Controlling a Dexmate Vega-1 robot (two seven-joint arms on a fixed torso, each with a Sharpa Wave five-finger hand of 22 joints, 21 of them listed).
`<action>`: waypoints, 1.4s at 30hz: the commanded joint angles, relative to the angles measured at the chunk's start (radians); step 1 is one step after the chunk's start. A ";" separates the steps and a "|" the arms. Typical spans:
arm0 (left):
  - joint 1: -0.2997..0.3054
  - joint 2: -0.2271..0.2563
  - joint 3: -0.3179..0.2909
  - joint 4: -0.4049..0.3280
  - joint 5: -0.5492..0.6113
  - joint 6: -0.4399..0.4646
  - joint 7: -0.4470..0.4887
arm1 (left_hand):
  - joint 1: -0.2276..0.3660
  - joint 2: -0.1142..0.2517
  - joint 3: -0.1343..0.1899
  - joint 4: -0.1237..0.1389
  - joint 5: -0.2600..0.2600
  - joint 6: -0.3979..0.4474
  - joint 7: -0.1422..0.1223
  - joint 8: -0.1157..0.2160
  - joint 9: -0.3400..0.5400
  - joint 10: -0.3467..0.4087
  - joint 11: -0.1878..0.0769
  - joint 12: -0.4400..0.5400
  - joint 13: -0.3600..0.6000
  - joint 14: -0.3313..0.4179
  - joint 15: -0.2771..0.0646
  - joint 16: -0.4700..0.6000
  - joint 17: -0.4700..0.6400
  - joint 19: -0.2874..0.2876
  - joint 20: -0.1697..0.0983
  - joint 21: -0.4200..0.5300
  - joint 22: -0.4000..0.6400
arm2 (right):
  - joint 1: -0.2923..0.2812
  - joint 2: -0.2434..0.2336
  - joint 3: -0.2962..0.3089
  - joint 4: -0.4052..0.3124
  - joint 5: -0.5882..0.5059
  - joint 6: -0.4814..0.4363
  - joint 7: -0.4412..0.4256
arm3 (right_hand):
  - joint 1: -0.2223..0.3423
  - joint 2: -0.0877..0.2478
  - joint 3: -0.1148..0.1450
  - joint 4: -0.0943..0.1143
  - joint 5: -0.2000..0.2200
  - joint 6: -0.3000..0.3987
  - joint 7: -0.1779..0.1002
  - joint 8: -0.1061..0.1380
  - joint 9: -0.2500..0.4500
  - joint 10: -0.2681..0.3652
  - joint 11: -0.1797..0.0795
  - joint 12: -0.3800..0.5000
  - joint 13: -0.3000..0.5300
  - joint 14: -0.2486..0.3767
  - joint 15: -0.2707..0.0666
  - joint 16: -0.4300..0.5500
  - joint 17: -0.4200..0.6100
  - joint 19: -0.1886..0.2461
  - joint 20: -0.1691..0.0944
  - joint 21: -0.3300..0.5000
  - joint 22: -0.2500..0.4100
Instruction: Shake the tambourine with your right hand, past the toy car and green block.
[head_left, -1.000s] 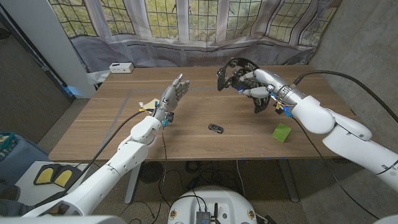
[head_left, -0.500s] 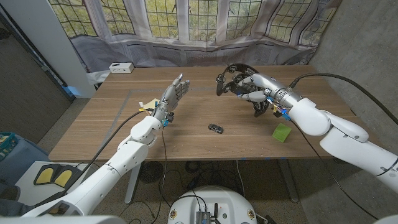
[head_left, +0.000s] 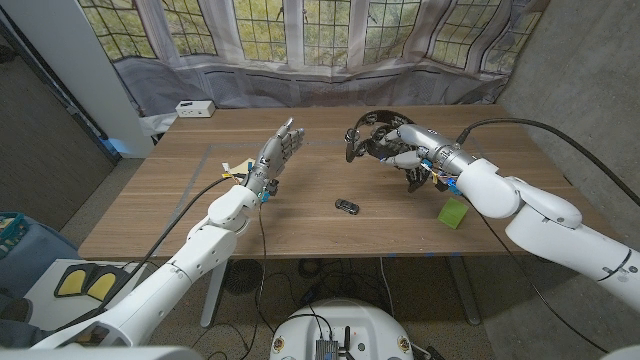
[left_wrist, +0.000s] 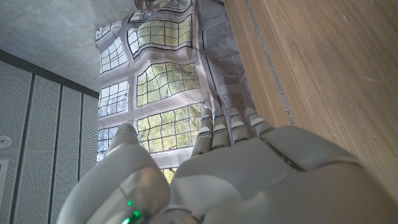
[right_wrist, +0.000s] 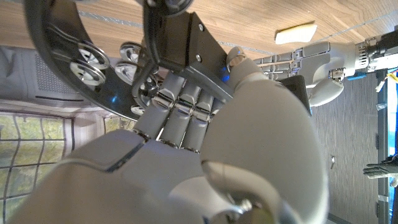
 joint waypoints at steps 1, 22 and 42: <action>-0.002 0.000 -0.004 0.011 -0.009 -0.006 -0.012 | -0.003 0.005 0.001 -0.004 -0.001 0.006 -0.002 -0.002 0.002 0.007 0.001 -0.003 0.003 0.002 0.000 0.000 0.002 -0.002 0.008 -0.004 0.003 | 0.034 0.002 -0.059 -0.007 -0.011 -0.098 0.024 | 0.072 0.077 0.006 0.003 0.006 0.087 -0.081 0.005 0.004 0.007 0.001 -0.002 0.003 0.028 -0.082 0.002 0.003 -0.004 -0.010 0.008 0.003; -0.003 -0.011 -0.002 0.032 -0.017 -0.018 -0.023 | -0.004 0.006 0.002 -0.005 -0.001 0.008 -0.001 -0.002 0.002 0.008 0.004 -0.003 0.003 0.003 -0.001 0.001 0.002 -0.002 0.008 -0.004 0.003 | 0.065 0.016 -0.151 0.020 -0.037 -0.161 0.022 | 0.069 0.077 0.008 0.004 0.007 0.087 -0.080 0.002 0.004 0.008 0.004 -0.005 0.004 0.029 -0.080 -0.003 0.004 -0.007 -0.010 0.018 0.002; -0.010 -0.005 0.003 0.026 -0.014 -0.001 -0.025 | -0.005 0.006 0.002 -0.006 -0.001 0.011 -0.003 -0.001 0.002 0.010 0.006 -0.002 0.003 0.003 0.000 0.001 0.002 -0.002 0.009 -0.003 0.003 | 0.077 0.027 -0.231 0.037 -0.098 -0.244 0.020 | 0.066 0.077 0.009 0.005 0.007 0.088 -0.083 -0.001 0.004 0.008 0.003 -0.009 0.004 0.033 -0.078 -0.004 0.006 -0.011 -0.008 0.029 0.001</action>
